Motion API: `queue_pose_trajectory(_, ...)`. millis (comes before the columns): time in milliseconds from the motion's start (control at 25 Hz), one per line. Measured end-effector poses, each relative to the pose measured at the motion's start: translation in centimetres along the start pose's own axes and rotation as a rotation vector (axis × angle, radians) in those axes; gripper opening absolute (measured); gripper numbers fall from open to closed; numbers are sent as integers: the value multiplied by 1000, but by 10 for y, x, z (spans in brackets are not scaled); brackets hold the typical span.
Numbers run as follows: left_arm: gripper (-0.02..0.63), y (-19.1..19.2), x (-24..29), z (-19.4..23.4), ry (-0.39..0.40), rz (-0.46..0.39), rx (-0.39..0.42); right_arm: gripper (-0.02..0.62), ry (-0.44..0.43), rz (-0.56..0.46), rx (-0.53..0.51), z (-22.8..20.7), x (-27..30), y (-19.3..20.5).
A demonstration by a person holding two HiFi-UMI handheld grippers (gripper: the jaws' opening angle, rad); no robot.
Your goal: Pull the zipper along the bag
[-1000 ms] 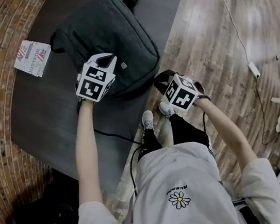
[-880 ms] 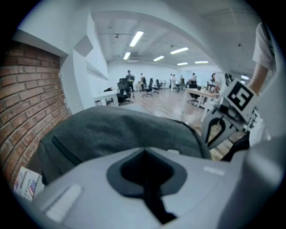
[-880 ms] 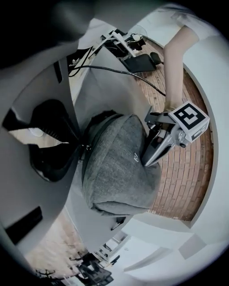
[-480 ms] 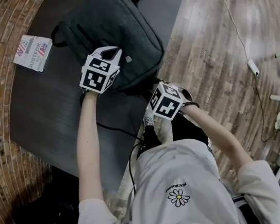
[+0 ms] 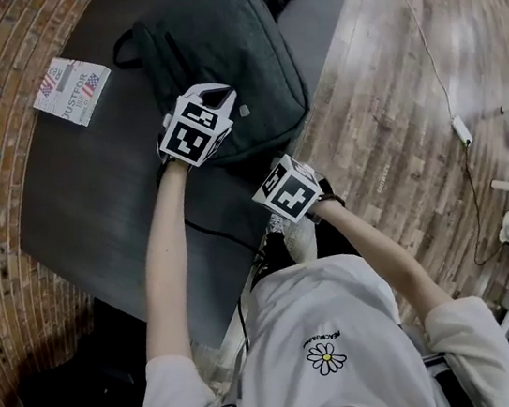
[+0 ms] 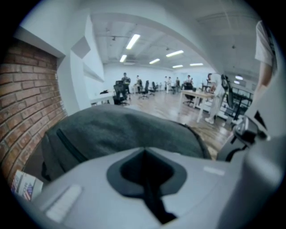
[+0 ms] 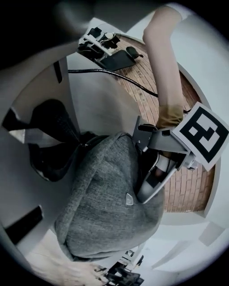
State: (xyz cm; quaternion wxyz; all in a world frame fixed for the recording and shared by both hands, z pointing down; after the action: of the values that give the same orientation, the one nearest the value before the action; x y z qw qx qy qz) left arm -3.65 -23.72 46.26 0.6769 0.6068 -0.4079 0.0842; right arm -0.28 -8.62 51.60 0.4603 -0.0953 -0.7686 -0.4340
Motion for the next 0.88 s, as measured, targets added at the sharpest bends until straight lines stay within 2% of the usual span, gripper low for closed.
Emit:
queue_pose_trajectory(120,-2,0,0,0,-17,4,1,11,19,-7,36,4,7,-11)
queue_pose_trajectory(320,-2,0,-1,1,-11,2,21,9,32,3,-29,14,14,-21)
queue_pose_trajectory(440,0,0,-9,2,-7,-27,54,9,25,17,-56,15,16,-15)
queue_pose_trajectory(560,2,0,-33,14,-125,-84,101,9,35,26,-78,16,17,-13)
queue_pose_trajectory(600,2,3,-42,21,-158,-101,94,9,33,25,-79,15,17,-12)
queue_pose_trajectory(640,161,8,-49,30,-170,-113,60,9,30,23,-79,14,16,-12)
queue_pose_trajectory(680,366,16,-55,39,-165,-125,-2,9,27,22,-79,14,15,-11)
queue_pose_trajectory(720,403,24,-59,48,-151,-143,-89,9,26,21,-79,13,15,-11)
queue_pose_trajectory(800,431,40,-63,61,-118,-197,-291,9,28,20,-79,13,14,-10)
queue_pose_trajectory(880,442,51,-65,65,-108,-249,-427,9,26,17,-80,13,15,-10)
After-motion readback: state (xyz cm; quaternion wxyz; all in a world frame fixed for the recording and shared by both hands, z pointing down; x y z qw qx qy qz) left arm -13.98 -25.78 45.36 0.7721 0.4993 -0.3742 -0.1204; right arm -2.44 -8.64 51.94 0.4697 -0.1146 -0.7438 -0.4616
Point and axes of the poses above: the fingertips, and each gripper's own axes: x forward along the fingers, z to its left, y out of its underside, the point moved 6 cm from there along -x, backward along the fingers
